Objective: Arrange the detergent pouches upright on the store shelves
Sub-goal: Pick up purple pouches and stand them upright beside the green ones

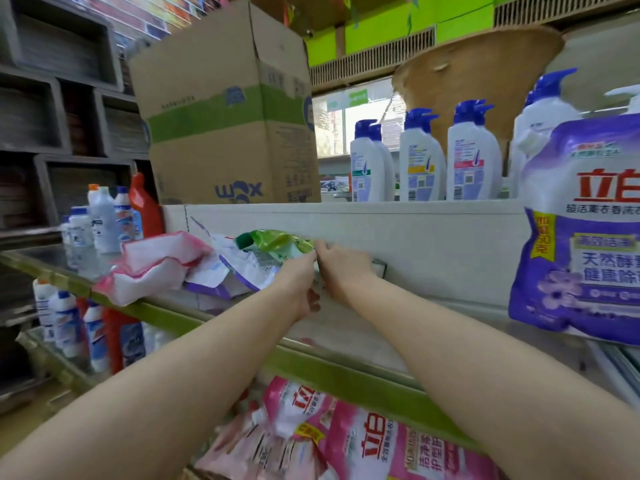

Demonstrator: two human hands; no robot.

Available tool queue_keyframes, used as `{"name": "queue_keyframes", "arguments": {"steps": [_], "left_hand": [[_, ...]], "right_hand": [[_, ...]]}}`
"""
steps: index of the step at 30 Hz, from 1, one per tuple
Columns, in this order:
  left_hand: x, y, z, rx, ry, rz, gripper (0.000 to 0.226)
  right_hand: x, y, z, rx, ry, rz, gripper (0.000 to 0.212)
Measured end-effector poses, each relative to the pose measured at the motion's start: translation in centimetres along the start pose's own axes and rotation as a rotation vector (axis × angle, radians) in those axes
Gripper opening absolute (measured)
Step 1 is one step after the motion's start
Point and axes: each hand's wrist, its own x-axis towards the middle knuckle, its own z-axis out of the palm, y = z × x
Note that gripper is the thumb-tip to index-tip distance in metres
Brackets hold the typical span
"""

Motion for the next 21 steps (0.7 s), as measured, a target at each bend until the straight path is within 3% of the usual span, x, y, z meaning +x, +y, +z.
{"name": "queue_keyframes", "arguments": {"steps": [7, 10, 11, 14, 16, 18, 21], "left_hand": [[-0.6, -0.1, 0.6, -0.389, -0.284, -0.253, 0.071], [-1.4, -0.9, 2.0, -0.318, -0.276, -0.254, 0.033], [-1.7, -1.3, 2.5, -0.290, -0.276, -0.236, 0.024], [-1.4, -2.4, 3.8, -0.294, -0.263, -0.198, 0.020], [-1.1, -2.8, 4.1, -0.394, -0.245, -0.155, 0.022], [-1.1, -3.3, 4.2, -0.472, -0.258, -0.093, 0.020], [-2.3, -3.8, 3.9, -0.528, -0.314, 0.012, 0.018]], "right_hand": [[-4.2, 1.5, -4.2, -0.051, -0.020, -0.123, 0.037], [-6.8, 2.8, -5.2, 0.049, -0.079, -0.194, 0.026], [-7.3, 3.4, -5.4, 0.120, -0.110, -0.177, 0.034], [-7.9, 5.4, -5.9, 0.368, -0.162, -0.087, 0.043], [-7.9, 6.5, -6.0, 0.562, -0.070, 0.027, 0.044], [-7.6, 7.5, -5.7, 0.590, 0.046, 0.153, 0.040], [-7.3, 8.8, -5.3, 0.527, 0.077, 0.338, 0.037]]}}
